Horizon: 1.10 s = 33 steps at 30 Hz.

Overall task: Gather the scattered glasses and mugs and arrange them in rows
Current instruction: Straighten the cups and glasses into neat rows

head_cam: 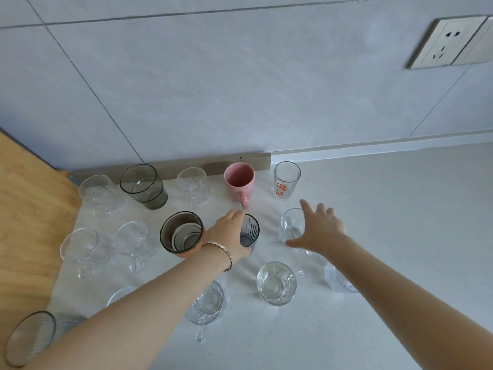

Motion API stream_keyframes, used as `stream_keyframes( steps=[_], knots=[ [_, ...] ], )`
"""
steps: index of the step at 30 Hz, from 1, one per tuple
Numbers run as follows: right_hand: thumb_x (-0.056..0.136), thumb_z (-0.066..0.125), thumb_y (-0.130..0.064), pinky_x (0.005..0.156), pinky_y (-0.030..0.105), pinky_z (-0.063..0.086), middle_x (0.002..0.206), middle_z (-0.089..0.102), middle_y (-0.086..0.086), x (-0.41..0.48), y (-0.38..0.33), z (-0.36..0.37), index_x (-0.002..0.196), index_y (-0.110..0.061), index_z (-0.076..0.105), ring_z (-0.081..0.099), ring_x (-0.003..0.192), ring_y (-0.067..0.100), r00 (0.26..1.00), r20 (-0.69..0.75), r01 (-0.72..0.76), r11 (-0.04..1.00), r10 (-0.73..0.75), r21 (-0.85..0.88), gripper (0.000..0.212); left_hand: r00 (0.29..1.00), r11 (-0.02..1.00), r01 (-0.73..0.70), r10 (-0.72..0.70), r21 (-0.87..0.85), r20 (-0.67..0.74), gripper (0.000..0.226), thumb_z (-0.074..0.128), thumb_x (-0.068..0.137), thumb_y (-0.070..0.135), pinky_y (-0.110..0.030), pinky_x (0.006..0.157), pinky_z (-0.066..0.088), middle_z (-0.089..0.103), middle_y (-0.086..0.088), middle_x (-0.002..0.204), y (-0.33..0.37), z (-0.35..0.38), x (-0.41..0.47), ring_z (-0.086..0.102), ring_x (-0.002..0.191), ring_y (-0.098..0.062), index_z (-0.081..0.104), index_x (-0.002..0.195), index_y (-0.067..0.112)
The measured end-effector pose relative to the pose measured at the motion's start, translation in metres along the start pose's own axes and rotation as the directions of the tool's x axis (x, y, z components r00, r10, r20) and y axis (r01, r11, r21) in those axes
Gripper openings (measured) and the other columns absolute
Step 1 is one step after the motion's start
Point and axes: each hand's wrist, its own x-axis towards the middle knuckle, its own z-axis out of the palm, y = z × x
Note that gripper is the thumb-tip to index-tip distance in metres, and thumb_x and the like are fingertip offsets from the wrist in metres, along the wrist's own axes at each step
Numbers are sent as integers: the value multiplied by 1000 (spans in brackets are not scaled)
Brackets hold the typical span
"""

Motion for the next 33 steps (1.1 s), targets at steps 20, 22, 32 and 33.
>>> stream_keyframes(
  steps=[20,22,32,33],
  knots=[
    [75,71,-47,90,35,50,136,37,8,-14,-16,20,146,-22,22,48,119,27,996,-76,-35,972,54,234,90,1000,997,-2,1,-81,-12,86,70,78,27,-34,108,38,22,2,154,0,1,-2,35,138,-19,20,147,17],
    [74,69,-52,98,38,46,142,33,8,-17,-19,18,148,-21,18,41,126,28,996,-70,-40,980,55,197,95,1000,996,-6,6,-89,-8,88,70,78,28,-34,110,36,19,1,155,-1,3,-3,32,140,-20,17,147,16],
    [83,66,-30,101,38,41,140,41,10,30,-100,-36,147,-23,27,46,127,29,956,-224,263,897,-192,355,76,969,997,77,-81,-26,-232,58,51,90,36,-30,111,29,37,-5,148,-51,-29,-24,36,137,-20,34,141,11],
    [82,67,-30,104,39,38,145,36,9,42,-107,-40,149,-24,22,41,131,30,960,-181,265,901,-214,342,81,960,993,105,-114,-49,-255,55,51,91,33,-31,110,31,41,-5,145,-59,-31,-27,39,134,-21,37,139,11]
  ],
)
